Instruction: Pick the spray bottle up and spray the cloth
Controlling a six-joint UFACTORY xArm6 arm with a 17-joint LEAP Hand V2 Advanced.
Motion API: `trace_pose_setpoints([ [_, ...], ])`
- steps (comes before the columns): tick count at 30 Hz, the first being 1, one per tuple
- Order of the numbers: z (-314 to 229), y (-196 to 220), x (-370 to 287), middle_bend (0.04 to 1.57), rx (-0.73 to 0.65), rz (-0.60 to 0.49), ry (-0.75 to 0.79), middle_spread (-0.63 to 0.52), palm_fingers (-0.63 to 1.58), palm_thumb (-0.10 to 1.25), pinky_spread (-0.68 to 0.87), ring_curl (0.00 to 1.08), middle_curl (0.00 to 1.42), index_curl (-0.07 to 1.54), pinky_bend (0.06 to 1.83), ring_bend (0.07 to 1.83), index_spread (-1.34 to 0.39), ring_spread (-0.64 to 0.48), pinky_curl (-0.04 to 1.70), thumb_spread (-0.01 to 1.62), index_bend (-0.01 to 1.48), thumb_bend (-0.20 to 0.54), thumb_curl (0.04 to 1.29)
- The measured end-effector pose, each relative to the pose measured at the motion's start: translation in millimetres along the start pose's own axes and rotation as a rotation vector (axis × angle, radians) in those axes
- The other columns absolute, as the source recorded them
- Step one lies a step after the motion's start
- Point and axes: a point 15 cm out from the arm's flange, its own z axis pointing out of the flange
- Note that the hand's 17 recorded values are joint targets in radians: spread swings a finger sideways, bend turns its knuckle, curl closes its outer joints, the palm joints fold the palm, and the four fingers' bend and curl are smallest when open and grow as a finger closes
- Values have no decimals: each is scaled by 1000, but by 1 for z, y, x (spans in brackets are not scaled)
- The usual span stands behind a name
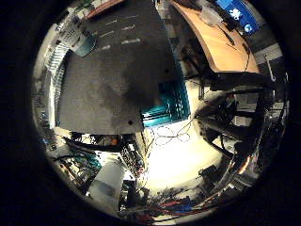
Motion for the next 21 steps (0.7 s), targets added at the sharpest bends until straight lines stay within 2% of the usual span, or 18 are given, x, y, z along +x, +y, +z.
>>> trace_pose_setpoints([
  [11,-17,-36,16,278,42,-22,-121,36,125,553,380,255,360,233,460,410,-294,150,320,1043,143,-26,283],
  [21,-19,-68,27,255,41,-75,-125,61,79,536,380,244,346,248,450,364,-293,174,307,1037,148,-25,283],
])
